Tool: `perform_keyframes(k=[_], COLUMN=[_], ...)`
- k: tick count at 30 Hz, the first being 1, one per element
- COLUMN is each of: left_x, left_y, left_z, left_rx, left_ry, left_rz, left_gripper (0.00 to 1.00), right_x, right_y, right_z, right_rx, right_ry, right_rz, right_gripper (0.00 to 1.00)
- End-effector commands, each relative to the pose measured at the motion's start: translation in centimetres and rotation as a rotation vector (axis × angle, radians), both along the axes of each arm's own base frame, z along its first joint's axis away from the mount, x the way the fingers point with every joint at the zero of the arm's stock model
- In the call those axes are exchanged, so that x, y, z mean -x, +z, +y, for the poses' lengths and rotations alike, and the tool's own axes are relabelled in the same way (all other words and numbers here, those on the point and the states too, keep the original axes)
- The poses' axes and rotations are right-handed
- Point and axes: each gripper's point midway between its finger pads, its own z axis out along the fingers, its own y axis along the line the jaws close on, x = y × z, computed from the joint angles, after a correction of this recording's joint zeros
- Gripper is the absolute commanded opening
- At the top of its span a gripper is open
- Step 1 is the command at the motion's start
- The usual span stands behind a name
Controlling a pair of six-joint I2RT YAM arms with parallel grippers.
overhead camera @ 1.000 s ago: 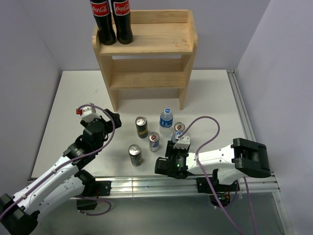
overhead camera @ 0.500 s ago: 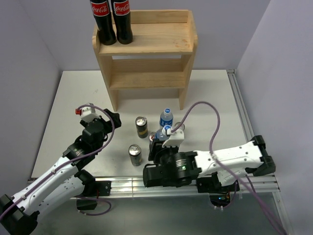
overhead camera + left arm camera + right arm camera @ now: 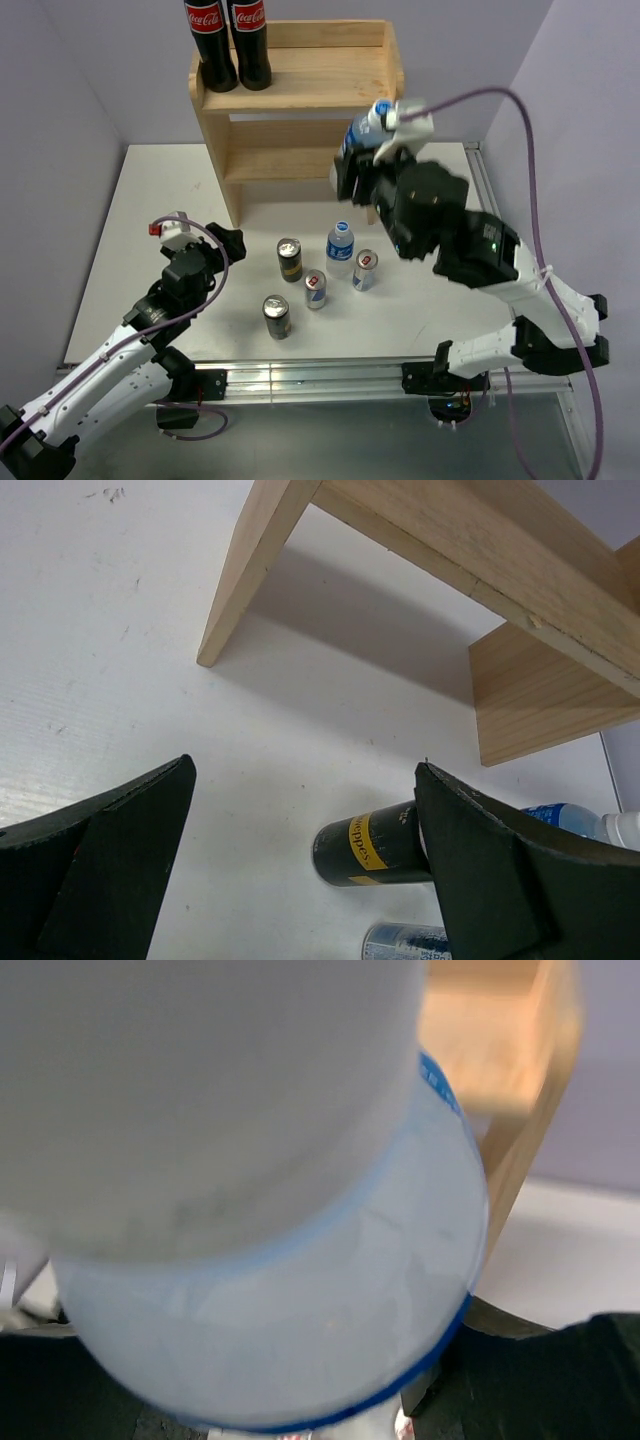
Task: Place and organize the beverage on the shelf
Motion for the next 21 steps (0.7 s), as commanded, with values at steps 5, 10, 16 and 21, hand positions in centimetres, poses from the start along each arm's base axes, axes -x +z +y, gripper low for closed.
perform_keyframes(k=[5,10,16,21], left_x=[-0.2,0.0,0.2,0.0], left_y=[2.6,2.6,2.0,1.2], left_z=[-0.7,-0.6,-0.4,-0.5], left_rx=[0.034,0.032,0.028,0.008], left_ry=[-0.034,-0.035,-0.036,-0.034], left_rz=[-0.070,-0.070,-0.074,-0.058], left_gripper=[0.98,0.98,0.98,0.98], right_x=[-4.8,-8.1,-13.1,-16.6], right_y=[13.2,16.0,15.6,15.5], right_z=[1.1,-0.9,-3.7,-5.5], right_rx=[0.102,0.116,0.058,0.046], right_ry=[-0.044,-0.184,-0.234,-0.288], right_rz=[-0.306,-0.385,-0.389,-0.400], right_gripper=[0.00,0.00,0.00,0.00])
